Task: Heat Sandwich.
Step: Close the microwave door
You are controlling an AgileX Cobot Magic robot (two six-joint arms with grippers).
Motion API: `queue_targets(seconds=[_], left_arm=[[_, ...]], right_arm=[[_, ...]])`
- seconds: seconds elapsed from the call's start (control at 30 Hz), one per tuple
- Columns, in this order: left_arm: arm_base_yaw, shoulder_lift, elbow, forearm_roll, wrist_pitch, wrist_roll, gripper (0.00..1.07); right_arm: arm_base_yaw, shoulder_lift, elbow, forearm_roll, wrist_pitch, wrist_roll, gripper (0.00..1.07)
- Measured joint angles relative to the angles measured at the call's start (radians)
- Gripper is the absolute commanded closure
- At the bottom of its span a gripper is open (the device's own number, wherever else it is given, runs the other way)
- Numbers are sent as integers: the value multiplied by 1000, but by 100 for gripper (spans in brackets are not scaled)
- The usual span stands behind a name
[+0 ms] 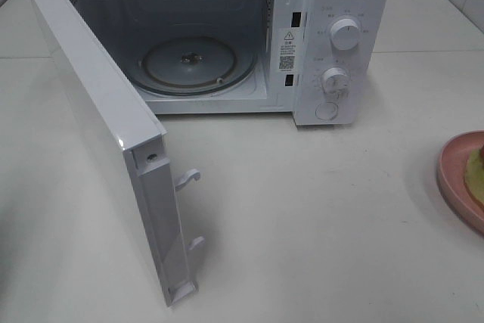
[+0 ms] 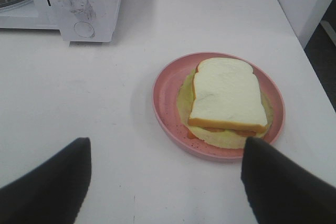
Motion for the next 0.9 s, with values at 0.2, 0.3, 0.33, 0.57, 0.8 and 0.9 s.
queue_targets(seconds=[0.2, 0.3, 0.33, 0.57, 0.8, 0.9], left_arm=[[0, 110, 11, -1, -140, 0, 106], [0, 166, 11, 6, -203, 0, 106], [0, 185, 11, 16, -225, 0, 106], [0, 285, 11, 88, -352, -82, 106], [0, 404, 11, 242, -483, -260, 106], [-16, 439, 11, 276, -526, -310, 106]], right_arm=[[0, 0, 0, 0, 0, 0, 31], [0, 0, 0, 0, 0, 0, 31], [0, 0, 0, 0, 0, 0, 31], [0, 0, 0, 0, 0, 0, 31], [0, 0, 0, 0, 0, 0, 31], [0, 0, 0, 0, 0, 0, 31]])
